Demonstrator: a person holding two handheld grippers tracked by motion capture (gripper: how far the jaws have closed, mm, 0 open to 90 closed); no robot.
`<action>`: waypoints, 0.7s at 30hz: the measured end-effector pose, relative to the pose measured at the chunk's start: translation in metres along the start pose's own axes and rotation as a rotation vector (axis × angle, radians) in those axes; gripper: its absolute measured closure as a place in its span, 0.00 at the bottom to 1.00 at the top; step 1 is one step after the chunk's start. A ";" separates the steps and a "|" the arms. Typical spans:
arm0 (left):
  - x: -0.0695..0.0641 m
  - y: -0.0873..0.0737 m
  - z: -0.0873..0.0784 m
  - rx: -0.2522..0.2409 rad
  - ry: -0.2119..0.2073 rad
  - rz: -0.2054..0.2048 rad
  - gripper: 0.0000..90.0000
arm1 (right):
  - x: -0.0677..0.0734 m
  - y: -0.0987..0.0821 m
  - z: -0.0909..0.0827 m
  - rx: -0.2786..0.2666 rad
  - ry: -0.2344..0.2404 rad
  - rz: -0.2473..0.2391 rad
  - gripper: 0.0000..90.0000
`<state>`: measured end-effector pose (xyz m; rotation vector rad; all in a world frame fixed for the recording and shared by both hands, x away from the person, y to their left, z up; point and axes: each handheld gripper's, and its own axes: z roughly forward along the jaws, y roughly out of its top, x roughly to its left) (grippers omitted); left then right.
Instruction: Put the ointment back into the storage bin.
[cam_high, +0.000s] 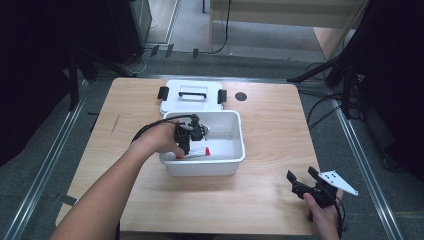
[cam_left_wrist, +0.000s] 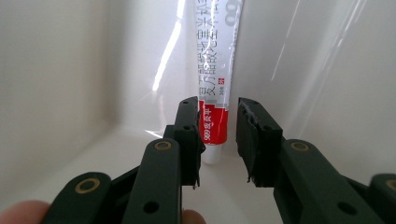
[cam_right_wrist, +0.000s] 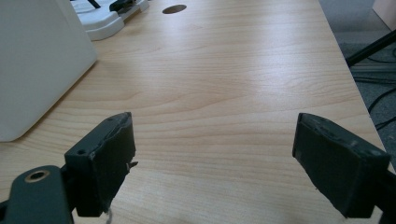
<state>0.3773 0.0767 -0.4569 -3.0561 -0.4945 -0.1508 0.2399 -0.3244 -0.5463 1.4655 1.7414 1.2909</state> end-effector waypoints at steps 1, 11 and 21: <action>0.000 -0.001 -0.003 -0.007 -0.001 -0.003 0.79 | 0.000 0.000 0.000 0.000 0.000 0.000 0.15; 0.003 -0.014 -0.033 -0.078 -0.012 -0.046 0.77 | 0.000 0.000 0.000 0.001 0.000 -0.001 0.15; 0.008 -0.034 -0.062 -0.143 -0.021 -0.119 0.61 | 0.000 0.000 0.000 0.003 -0.001 -0.002 0.15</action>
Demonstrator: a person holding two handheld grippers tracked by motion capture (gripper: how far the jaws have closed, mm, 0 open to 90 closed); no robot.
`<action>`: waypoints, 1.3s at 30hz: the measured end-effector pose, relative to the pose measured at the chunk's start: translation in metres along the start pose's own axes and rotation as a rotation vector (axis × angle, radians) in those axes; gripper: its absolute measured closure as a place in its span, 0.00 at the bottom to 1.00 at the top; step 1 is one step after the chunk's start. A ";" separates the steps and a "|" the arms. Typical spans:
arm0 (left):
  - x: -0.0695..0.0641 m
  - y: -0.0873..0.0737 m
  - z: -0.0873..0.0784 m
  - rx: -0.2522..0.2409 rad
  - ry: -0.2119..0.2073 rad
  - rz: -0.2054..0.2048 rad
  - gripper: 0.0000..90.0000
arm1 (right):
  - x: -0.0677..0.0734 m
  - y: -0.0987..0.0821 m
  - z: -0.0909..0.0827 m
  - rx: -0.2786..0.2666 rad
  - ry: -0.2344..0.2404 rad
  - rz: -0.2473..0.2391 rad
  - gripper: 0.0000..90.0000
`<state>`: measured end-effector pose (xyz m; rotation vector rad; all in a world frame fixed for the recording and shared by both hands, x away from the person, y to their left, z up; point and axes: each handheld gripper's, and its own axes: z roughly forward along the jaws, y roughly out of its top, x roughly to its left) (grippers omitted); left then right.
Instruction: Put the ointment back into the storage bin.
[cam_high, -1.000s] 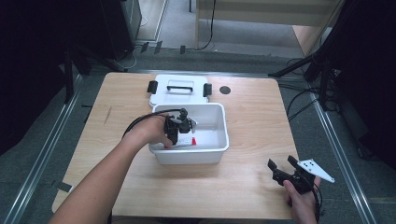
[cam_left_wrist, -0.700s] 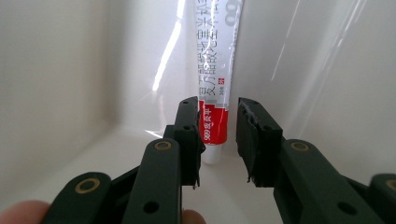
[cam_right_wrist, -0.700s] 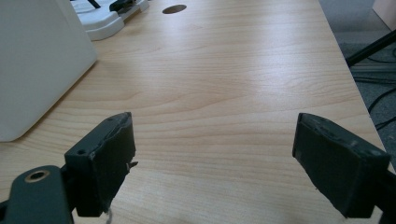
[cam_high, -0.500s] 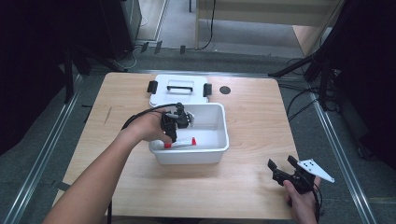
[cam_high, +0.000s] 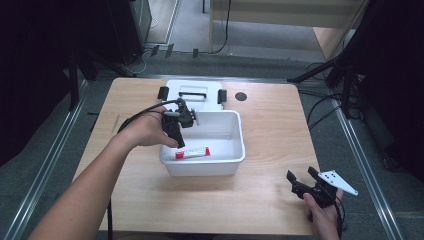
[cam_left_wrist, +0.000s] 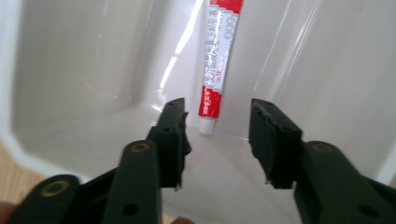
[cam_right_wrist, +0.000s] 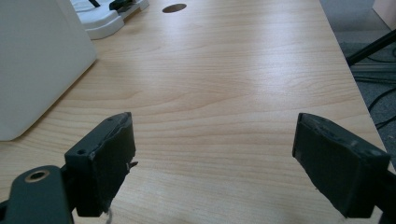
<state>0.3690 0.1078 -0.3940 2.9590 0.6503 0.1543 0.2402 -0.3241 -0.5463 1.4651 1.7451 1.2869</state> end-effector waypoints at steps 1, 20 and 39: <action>0.000 0.000 0.000 0.000 0.000 0.000 0.58 | 0.000 0.000 0.000 0.000 0.000 0.000 0.15; 0.016 -0.053 -0.044 -0.073 0.070 -0.159 0.00 | 0.000 0.000 0.000 0.003 -0.005 -0.002 0.15; 0.019 -0.121 -0.039 -0.158 0.109 -0.307 0.00 | 0.007 0.000 0.001 0.015 -0.018 -0.065 0.09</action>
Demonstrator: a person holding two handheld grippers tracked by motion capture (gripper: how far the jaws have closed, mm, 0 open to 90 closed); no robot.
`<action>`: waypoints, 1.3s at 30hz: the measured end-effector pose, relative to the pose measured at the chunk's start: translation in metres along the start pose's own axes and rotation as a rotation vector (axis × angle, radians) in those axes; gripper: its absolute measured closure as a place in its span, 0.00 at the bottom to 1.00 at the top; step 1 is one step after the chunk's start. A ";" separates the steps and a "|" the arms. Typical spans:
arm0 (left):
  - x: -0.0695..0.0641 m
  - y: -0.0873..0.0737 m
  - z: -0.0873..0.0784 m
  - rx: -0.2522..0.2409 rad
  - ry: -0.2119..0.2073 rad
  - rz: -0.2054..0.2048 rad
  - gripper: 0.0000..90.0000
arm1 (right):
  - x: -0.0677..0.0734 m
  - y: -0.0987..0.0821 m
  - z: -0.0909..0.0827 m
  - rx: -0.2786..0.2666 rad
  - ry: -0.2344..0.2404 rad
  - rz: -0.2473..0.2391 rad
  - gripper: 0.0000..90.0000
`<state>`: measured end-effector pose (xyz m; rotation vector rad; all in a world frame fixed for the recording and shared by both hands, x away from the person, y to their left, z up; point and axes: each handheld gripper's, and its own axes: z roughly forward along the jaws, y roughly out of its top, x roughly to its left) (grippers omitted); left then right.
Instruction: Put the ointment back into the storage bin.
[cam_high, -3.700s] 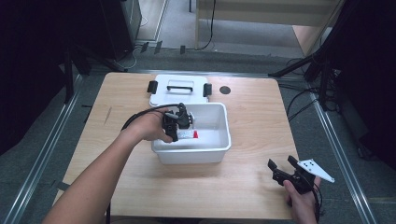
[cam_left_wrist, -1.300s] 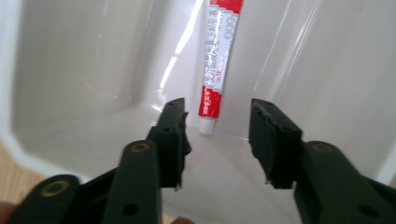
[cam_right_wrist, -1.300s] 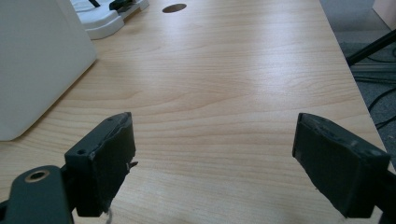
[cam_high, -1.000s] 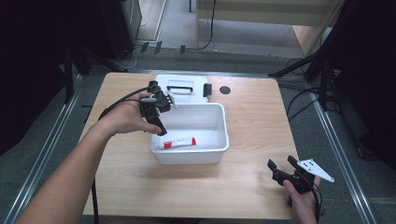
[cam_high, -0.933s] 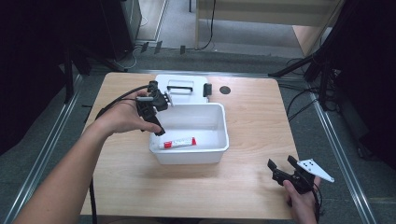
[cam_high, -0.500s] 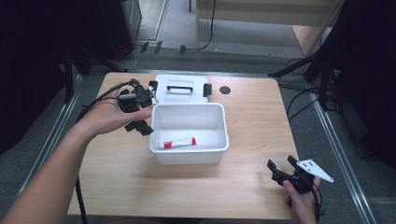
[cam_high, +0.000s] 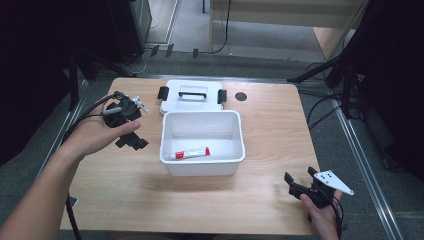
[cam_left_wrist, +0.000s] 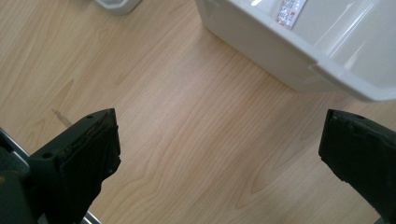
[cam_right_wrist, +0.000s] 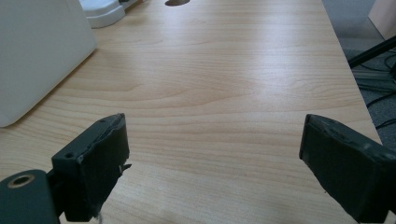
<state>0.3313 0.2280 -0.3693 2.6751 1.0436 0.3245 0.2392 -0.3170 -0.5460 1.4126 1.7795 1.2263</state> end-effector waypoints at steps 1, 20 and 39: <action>0.001 -0.005 0.000 -0.013 -0.004 -0.017 0.00 | 0.000 0.000 0.000 0.000 -0.001 -0.002 0.09; 0.008 -0.091 0.035 -0.209 0.060 -0.216 0.00 | 0.003 0.000 0.000 0.004 0.003 -0.041 0.00; -0.001 -0.176 0.066 -0.512 0.192 -0.460 0.00 | 0.005 -0.001 0.000 0.005 -0.020 -0.045 0.00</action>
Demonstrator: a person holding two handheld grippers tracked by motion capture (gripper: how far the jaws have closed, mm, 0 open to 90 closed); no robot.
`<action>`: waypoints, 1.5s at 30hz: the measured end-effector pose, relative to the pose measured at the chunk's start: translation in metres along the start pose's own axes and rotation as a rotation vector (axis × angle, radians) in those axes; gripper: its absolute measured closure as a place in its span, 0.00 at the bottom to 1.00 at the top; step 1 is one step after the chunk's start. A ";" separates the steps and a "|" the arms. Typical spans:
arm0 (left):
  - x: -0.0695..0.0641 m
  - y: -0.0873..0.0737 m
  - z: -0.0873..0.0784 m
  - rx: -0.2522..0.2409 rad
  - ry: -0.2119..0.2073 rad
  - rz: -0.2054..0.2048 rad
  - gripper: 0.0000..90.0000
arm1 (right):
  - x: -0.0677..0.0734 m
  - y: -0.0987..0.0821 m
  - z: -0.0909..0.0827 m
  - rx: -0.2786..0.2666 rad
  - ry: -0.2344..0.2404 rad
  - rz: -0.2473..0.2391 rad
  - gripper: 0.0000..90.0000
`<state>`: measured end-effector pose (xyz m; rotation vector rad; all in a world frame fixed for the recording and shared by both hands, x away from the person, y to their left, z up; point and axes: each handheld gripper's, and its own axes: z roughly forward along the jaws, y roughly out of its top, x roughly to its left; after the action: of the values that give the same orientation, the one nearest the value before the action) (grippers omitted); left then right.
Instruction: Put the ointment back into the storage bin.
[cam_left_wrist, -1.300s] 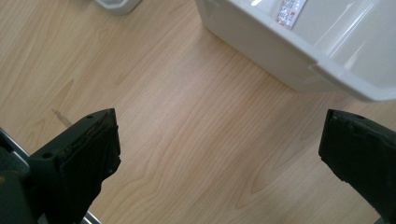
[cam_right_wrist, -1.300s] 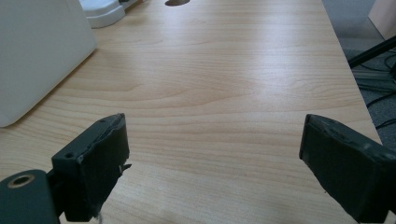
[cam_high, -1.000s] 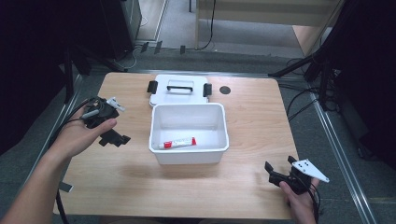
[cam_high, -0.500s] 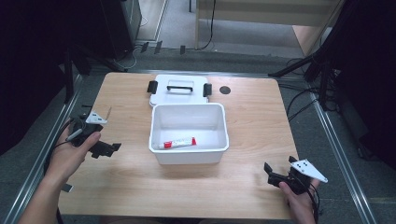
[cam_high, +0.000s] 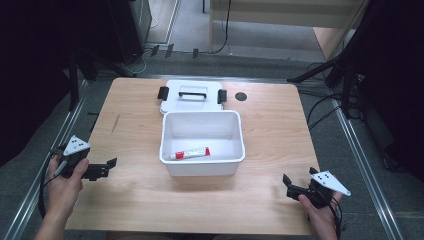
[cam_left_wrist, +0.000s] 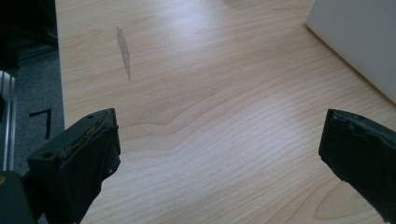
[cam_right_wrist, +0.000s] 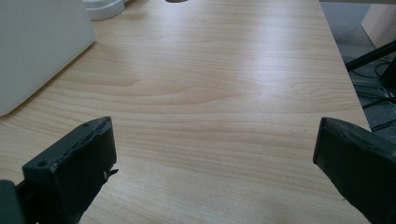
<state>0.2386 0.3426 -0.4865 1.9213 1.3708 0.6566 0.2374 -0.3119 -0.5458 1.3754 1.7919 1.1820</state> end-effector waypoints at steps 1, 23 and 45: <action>0.001 -0.004 0.000 -0.015 0.005 -0.009 0.00 | 0.000 0.000 0.000 0.000 0.001 -0.001 0.00; 0.019 -0.077 -0.015 -0.222 0.113 -0.156 0.00 | 0.001 0.000 0.000 0.002 -0.005 -0.005 0.00; 0.021 -0.104 -0.021 -0.281 0.155 -0.188 0.00 | 0.000 0.000 0.000 -0.002 -0.003 -0.009 0.00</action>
<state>0.1674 0.3901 -0.5522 1.5274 1.4478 0.8690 0.2368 -0.3117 -0.5459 1.3658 1.7927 1.1766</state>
